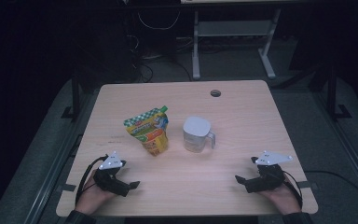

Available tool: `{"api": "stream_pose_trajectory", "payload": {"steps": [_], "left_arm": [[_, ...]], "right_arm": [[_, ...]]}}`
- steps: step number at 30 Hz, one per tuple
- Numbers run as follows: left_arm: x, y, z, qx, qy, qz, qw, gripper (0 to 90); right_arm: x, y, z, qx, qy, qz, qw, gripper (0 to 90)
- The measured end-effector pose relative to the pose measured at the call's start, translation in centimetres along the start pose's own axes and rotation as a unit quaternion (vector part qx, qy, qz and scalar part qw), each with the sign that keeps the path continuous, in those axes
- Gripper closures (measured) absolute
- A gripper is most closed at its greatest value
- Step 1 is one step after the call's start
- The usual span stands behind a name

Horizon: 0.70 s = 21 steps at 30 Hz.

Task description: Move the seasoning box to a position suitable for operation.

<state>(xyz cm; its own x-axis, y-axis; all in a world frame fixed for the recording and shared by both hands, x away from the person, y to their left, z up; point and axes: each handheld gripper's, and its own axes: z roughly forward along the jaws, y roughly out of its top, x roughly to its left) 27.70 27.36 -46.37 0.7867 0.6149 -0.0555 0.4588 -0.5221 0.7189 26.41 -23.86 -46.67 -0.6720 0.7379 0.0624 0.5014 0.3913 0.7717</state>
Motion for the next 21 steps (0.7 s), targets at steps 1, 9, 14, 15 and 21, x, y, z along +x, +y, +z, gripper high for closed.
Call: {"api": "stream_pose_trajectory", "payload": {"steps": [1,9,14,15,21], "left_arm": [[-0.1,0.1,0.0,-0.005,-0.002,-0.001,1.0,0.0],[-0.3,0.4,0.0,-0.008,-0.004,-0.002,1.0,0.0],[-0.4,0.5,0.1,-0.01,-0.007,-0.004,0.9999,0.0],[-0.4,0.4,0.1,-0.008,-0.008,-0.001,0.9999,0.0],[-0.4,0.4,-0.1,-0.013,-0.007,-0.007,0.9999,0.0]], "right_arm": [[-0.1,0.0,0.0,-0.001,0.001,0.0,1.0,3.7],[-0.6,0.1,-0.1,-0.007,0.011,0.007,0.9999,5.5],[-0.6,0.6,-0.3,-0.011,0.019,0.014,0.9996,6.2],[-0.5,0.9,-0.3,-0.017,0.02,0.012,0.9996,6.4],[-0.7,2.6,-0.4,-0.033,0.024,0.007,0.9992,7.9]]}}
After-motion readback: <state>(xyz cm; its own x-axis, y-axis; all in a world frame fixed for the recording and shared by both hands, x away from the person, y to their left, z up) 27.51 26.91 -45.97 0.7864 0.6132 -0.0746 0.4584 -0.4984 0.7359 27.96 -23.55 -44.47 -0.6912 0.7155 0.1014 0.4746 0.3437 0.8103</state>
